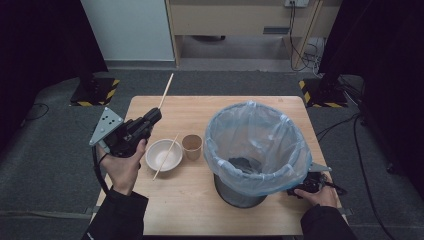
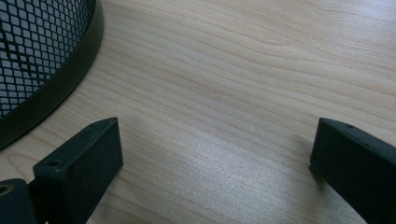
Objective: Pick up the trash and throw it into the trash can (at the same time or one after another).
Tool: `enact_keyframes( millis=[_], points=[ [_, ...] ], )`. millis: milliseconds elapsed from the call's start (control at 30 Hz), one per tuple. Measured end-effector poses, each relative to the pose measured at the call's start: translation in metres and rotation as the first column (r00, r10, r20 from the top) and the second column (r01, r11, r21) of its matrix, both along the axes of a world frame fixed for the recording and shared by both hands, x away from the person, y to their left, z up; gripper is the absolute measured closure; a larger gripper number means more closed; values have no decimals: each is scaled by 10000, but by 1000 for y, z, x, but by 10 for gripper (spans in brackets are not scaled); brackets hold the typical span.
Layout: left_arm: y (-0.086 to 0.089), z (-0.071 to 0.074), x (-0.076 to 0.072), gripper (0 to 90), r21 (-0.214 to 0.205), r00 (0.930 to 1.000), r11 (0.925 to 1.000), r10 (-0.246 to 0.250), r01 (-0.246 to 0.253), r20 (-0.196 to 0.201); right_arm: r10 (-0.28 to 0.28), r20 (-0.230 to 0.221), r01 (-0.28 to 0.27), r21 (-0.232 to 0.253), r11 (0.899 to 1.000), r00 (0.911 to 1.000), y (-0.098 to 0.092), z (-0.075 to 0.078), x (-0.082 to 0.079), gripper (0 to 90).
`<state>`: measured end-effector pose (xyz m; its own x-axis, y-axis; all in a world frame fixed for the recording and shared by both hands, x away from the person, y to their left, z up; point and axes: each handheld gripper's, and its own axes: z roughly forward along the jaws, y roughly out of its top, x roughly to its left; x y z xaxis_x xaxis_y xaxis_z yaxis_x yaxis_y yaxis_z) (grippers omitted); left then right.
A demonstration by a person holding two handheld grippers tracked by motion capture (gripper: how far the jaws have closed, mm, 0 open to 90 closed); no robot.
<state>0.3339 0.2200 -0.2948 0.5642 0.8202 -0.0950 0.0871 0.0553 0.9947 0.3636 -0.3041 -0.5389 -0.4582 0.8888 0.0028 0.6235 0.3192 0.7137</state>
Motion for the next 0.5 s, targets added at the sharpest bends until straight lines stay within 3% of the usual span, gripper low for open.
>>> enact_keyframes(
  millis=[200,500],
  points=[
    [-21,19,-1,854,48,9981,9989,-464,463,415,0,-2,0,0,10000,10000,0,0,0,25],
    [-50,31,0,853,62,9916,9943,-1067,1066,727,1,1,-1,0,10000,10000,0,0,0,25]
  ],
)
